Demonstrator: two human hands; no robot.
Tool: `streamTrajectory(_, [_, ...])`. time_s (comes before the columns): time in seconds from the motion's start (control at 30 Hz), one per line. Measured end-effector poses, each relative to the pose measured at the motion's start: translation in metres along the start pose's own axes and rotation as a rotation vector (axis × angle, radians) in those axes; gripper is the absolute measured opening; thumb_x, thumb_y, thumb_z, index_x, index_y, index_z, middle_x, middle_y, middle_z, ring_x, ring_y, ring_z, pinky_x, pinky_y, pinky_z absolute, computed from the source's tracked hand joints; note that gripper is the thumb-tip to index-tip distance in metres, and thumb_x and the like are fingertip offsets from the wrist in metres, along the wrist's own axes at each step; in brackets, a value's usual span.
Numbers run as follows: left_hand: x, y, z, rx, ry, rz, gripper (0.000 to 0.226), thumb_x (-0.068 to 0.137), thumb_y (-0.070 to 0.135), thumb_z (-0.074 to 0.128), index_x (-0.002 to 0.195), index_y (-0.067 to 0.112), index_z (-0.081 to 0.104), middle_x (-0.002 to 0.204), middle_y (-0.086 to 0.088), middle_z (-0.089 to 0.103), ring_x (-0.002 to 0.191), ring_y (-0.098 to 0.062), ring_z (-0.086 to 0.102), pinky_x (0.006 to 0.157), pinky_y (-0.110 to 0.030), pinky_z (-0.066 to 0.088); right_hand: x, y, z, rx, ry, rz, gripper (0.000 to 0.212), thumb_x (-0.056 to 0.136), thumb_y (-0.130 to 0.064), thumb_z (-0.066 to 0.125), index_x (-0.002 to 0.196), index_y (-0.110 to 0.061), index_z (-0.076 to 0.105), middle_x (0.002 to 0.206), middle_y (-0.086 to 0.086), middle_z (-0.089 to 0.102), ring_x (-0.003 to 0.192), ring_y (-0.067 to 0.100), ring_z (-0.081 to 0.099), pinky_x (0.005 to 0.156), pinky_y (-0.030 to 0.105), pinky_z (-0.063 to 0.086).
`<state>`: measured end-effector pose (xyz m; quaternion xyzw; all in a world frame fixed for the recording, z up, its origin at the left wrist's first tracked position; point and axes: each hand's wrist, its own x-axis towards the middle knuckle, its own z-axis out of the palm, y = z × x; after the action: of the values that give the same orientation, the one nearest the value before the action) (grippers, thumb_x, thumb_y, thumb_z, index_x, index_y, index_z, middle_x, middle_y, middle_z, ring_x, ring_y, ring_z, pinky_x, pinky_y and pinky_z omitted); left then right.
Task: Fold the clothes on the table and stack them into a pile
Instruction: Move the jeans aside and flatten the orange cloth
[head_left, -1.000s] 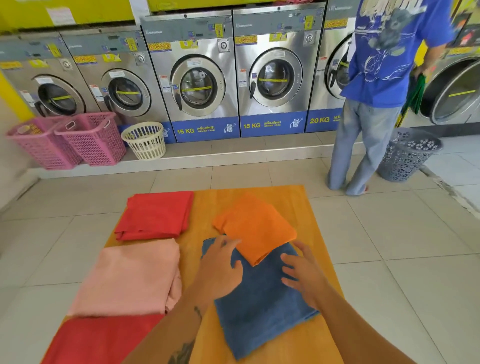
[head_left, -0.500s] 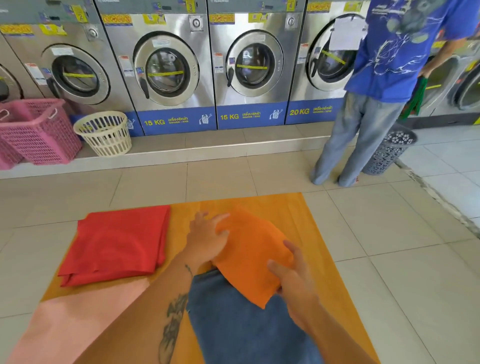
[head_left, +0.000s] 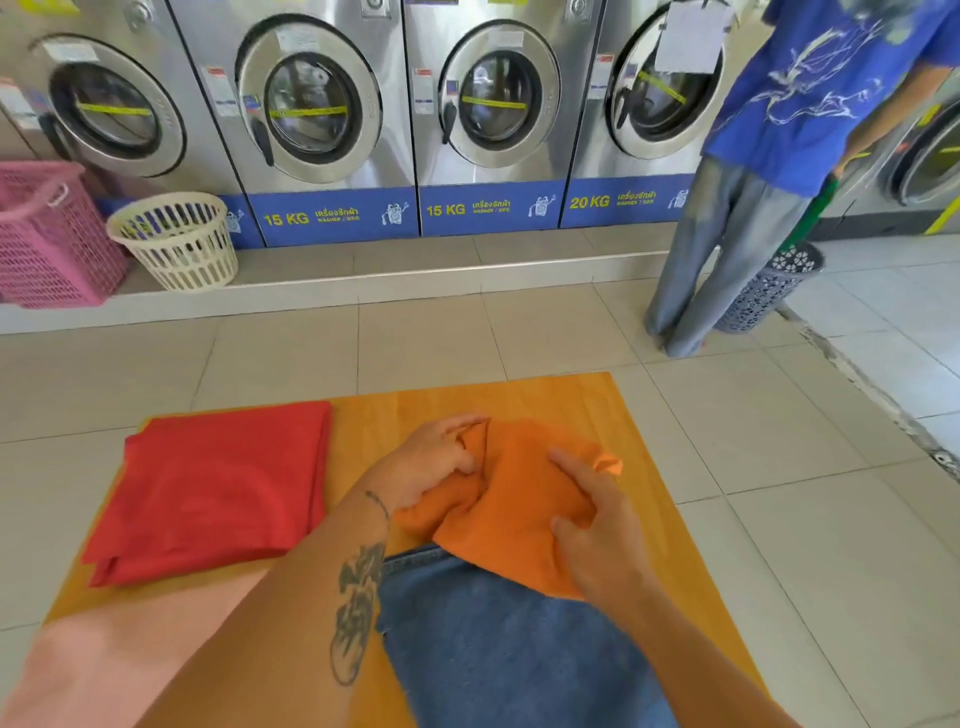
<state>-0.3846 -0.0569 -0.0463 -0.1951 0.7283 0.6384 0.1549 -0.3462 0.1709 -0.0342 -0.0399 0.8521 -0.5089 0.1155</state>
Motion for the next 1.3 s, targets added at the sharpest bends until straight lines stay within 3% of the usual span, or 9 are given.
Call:
streamTrajectory(0.1, [-0.032,0.012,-0.003,-0.024,0.143,0.148,0.07,0.072,-0.005,0.059,0.112,0.053,0.067,0.117,-0.016,0.066,0.098,-0.034,0.066,0.088,-0.051,0.056,-0.007,-0.01,-0.019,-0.035,0.01,-0.079,0.073,0.08,-0.005,0.059,0.129,-0.059,0.048,0.126,-0.017,0.052,0.103,0.005,0.059,0.086,0.037,0.054])
streamTrajectory(0.23, [-0.096,0.034,0.0,0.027,0.273,0.347,0.074,0.072,-0.004,0.057,0.116,0.056,0.064,0.119,0.003,0.065,0.08,-0.002,0.065,0.07,-0.021,0.055,-0.026,-0.025,-0.046,0.016,-0.002,-0.179,0.076,0.078,-0.001,0.059,0.122,-0.063,0.05,0.116,-0.03,0.051,0.094,-0.014,0.054,0.071,0.021,0.047])
streamTrajectory(0.4, [-0.177,0.04,0.023,0.079,0.457,0.516,0.08,0.075,-0.009,0.054,0.126,0.053,0.057,0.12,0.019,0.056,0.092,0.011,0.062,0.062,-0.003,0.044,-0.066,-0.041,-0.072,-0.021,-0.045,-0.363,0.082,0.079,-0.001,0.06,0.128,-0.065,0.041,0.123,-0.043,0.04,0.102,-0.023,0.046,0.078,0.013,0.039])
streamTrajectory(0.53, [-0.224,0.026,0.044,0.096,0.607,0.557,0.093,0.073,-0.014,0.055,0.139,0.05,0.043,0.082,0.028,0.054,0.063,0.004,0.05,0.059,-0.006,0.04,-0.084,-0.049,-0.086,-0.038,-0.095,-0.412,0.096,0.078,0.0,0.06,0.146,-0.053,0.017,0.126,-0.034,0.04,0.099,-0.025,0.045,0.082,0.02,0.039])
streamTrajectory(0.67, [-0.272,-0.003,0.062,0.269,0.771,0.557,0.088,0.075,-0.01,0.057,0.145,0.041,0.04,0.102,-0.003,0.052,0.085,-0.009,0.05,0.079,-0.011,0.038,-0.106,-0.049,-0.087,-0.118,-0.192,-0.443,0.1,0.078,-0.002,0.063,0.146,-0.054,0.011,0.113,-0.03,0.047,0.079,-0.011,0.054,0.058,0.011,0.042])
streamTrajectory(0.73, [-0.298,-0.024,0.068,0.271,0.832,0.542,0.082,0.076,-0.009,0.056,0.144,0.037,0.044,0.091,-0.002,0.046,0.076,-0.007,0.047,0.076,-0.012,0.039,-0.12,-0.046,-0.08,-0.114,-0.281,-0.486,0.096,0.08,0.002,0.062,0.145,-0.056,0.021,0.124,-0.025,0.044,0.09,-0.007,0.054,0.063,0.009,0.044])
streamTrajectory(0.87, [-0.35,-0.068,0.073,0.261,0.95,0.503,0.077,0.074,-0.014,0.055,0.139,0.028,0.053,0.087,-0.005,0.044,0.069,-0.004,0.043,0.072,-0.009,0.04,-0.16,-0.038,-0.049,-0.097,-0.39,-0.496,0.084,0.08,0.005,0.061,0.137,-0.051,0.037,0.114,-0.023,0.05,0.093,-0.002,0.057,0.064,0.011,0.044])
streamTrajectory(1.03, [-0.412,-0.116,0.064,0.221,1.053,0.422,0.078,0.076,-0.011,0.054,0.136,0.04,0.053,0.097,0.0,0.047,0.072,-0.007,0.046,0.071,-0.009,0.042,-0.212,-0.029,-0.005,-0.104,-0.482,-0.485,0.083,0.078,0.004,0.065,0.142,-0.042,0.041,0.122,-0.009,0.053,0.101,0.012,0.055,0.073,0.012,0.039])
streamTrajectory(1.3, [-0.499,-0.186,0.006,0.215,1.103,0.362,0.075,0.08,-0.009,0.052,0.134,0.043,0.052,0.109,0.007,0.048,0.092,-0.001,0.052,0.077,-0.004,0.042,-0.294,-0.042,0.08,-0.022,-0.587,-0.382,0.084,0.076,0.004,0.067,0.139,-0.045,0.043,0.131,-0.015,0.046,0.106,0.001,0.052,0.085,0.012,0.04])
